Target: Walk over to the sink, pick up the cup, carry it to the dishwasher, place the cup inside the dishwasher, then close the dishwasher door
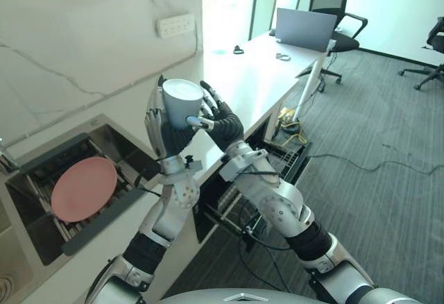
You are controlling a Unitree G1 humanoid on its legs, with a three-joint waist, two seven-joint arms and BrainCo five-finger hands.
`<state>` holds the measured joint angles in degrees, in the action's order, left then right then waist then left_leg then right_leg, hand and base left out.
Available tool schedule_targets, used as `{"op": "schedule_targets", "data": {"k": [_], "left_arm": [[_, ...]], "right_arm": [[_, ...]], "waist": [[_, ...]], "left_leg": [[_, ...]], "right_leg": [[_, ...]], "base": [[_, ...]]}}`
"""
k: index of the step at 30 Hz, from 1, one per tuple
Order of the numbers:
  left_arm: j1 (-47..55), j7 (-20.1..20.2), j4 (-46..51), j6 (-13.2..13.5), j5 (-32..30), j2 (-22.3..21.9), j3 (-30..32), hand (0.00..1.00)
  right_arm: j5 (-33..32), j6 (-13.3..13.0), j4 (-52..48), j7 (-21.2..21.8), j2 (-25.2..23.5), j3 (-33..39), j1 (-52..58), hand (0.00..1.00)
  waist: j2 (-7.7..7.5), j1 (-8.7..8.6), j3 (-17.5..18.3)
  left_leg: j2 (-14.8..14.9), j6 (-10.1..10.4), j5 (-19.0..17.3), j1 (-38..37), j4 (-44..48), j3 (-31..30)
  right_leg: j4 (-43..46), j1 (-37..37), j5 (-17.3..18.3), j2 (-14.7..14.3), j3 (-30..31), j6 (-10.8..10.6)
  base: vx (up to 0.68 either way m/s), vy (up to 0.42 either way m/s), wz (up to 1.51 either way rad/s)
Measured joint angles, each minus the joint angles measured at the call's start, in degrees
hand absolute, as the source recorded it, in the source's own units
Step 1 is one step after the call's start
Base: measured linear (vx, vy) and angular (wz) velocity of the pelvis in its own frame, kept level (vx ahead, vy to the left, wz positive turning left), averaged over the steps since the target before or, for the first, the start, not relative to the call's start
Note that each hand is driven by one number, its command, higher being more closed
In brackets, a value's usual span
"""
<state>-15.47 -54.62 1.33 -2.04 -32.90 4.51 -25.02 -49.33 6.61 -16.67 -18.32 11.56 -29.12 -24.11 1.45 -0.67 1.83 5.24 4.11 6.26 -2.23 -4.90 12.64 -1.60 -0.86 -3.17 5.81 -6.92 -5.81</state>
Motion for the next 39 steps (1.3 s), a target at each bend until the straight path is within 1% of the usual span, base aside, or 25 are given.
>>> {"op": "schedule_targets", "data": {"k": [4, 8, 10, 11, 15, 16, 19, 21, 28, 32, 37, 39], "left_arm": [[-0.10, 0.35, -0.29, -0.09, -0.07, -0.14, -0.42, 1.00], [-0.10, 0.49, -0.30, -0.16, -0.20, -0.13, -0.50, 1.00], [-0.11, 0.55, -0.33, -0.42, -1.22, -0.06, -0.57, 1.00], [-0.10, 0.52, -0.33, -0.56, -1.28, -0.05, -0.59, 1.00], [-0.10, 0.49, -0.33, -0.81, -1.46, 0.01, -1.18, 1.00], [-0.10, 0.49, -0.41, -1.31, -1.71, 0.14, -1.52, 1.00], [-0.10, 0.20, -0.43, -1.75, -1.73, 0.60, -2.05, 1.00], [-0.10, 0.01, -0.43, -1.77, -1.88, 1.21, -2.25, 1.00], [-0.10, 0.02, -0.43, -1.93, -2.23, 1.24, -2.34, 1.00], [-0.10, 0.06, -0.43, -2.12, -2.70, 1.40, -2.58, 1.00], [-0.11, 0.12, -0.39, -2.01, -4.48, 1.73, -2.87, 1.00], [-0.26, 0.11, -0.31, -1.49, -4.54, 1.97, -2.94, 1.00]], "right_arm": [[-0.03, 0.48, 2.68, -2.81, -0.68, -0.21, -3.69, 0.00], [-0.08, 1.07, 4.29, -3.83, -2.01, -0.25, -4.23, 0.00], [-0.32, 1.13, 4.29, -4.45, -1.99, -0.62, -4.24, 0.00], [-0.35, 1.16, 4.29, -4.73, -1.95, -0.90, -4.24, 1.00], [-0.34, 1.97, 4.29, -5.46, -1.63, -1.10, -4.24, 1.00], [-0.32, 2.36, 4.30, -5.66, -1.38, -1.09, -4.24, 1.00], [-0.36, 2.68, 4.30, -5.66, -1.31, -1.06, -4.24, 1.00], [-0.65, 2.78, 4.30, -5.64, -1.31, -1.09, -4.24, 1.00], [-1.08, 2.84, 4.30, -5.62, -1.28, -1.24, -4.24, 1.00], [-3.17, 2.76, 4.39, -5.68, -0.77, -1.28, -4.28, 1.00], [-7.44, 1.04, 4.46, -6.05, 0.27, -1.68, -4.32, 1.00], [-8.99, -0.35, 4.95, -6.18, 0.32, -1.67, -4.32, 1.00]], "waist": [[0.08, 0.32, 0.32], [0.05, 0.22, 0.76], [0.04, 0.21, 0.77], [0.04, 0.19, 0.77], [-0.03, 0.06, 1.07], [-0.09, -0.02, 1.55], [-0.34, 0.30, 2.05], [-0.44, 0.25, 2.21], [-0.44, 0.17, 2.21], [-0.44, 0.22, 2.22], [-0.44, 0.20, 2.22], [-0.43, 0.17, 2.25]], "left_leg": [[0.10, 0.00, 0.29, 0.18, -0.01, -0.20], [0.09, -0.06, 0.44, 0.18, -0.02, -0.25], [0.09, -0.08, 0.57, 0.20, -0.04, -0.32], [0.10, -0.07, 0.62, 0.22, -0.04, -0.42], [0.21, 0.13, 0.72, 0.64, -0.05, -1.03], [0.24, 0.23, 0.79, 1.12, -0.05, -1.47], [0.31, 0.33, 0.92, 1.23, -0.05, -1.62], [0.33, 0.31, 0.96, 1.22, -0.05, -1.58], [0.33, 0.34, 1.02, 1.22, -0.04, -1.38], [0.33, 0.34, 1.02, 1.24, -0.04, -1.26], [0.33, 0.35, 1.01, 1.27, -0.04, -1.22], [0.34, 0.36, 1.01, 1.27, -0.04, -1.23]], "right_leg": [[-0.11, -0.06, -0.57, -0.10, -0.29, 0.31], [-0.14, -0.06, -0.55, -0.08, -0.30, 0.23], [-0.32, -0.04, -0.29, -0.08, -0.31, 0.38], [-0.33, -0.05, -0.28, -0.08, -0.35, 0.41], [-0.31, 0.01, -0.37, -0.06, -0.94, 0.49], [-0.32, 0.16, -0.38, -0.04, -1.43, 0.50], [-0.40, 0.15, -0.48, -0.06, -1.58, 0.58], [-0.52, 0.12, -0.61, -0.08, -1.54, 0.64], [-0.88, 0.09, -1.02, -0.11, -1.38, 0.68], [-1.14, 0.05, -1.22, -0.11, -1.30, 0.64], [-1.26, 0.06, -1.26, -0.11, -1.27, 0.65], [-1.28, 0.05, -1.26, -0.10, -1.27, 0.65]], "base": [[0.00, 0.000, 0.05], [0.00, 0.000, 0.00], [-0.04, 0.003, 0.01], [-0.04, 0.002, 0.02], [-0.03, -0.002, 0.08], [-0.02, -0.007, 0.15], [0.00, -0.002, 0.05], [0.00, 0.000, 0.00], [0.00, 0.000, 0.00], [0.00, 0.000, 0.00], [0.00, 0.000, 0.00], [0.00, 0.000, 0.00]]}}
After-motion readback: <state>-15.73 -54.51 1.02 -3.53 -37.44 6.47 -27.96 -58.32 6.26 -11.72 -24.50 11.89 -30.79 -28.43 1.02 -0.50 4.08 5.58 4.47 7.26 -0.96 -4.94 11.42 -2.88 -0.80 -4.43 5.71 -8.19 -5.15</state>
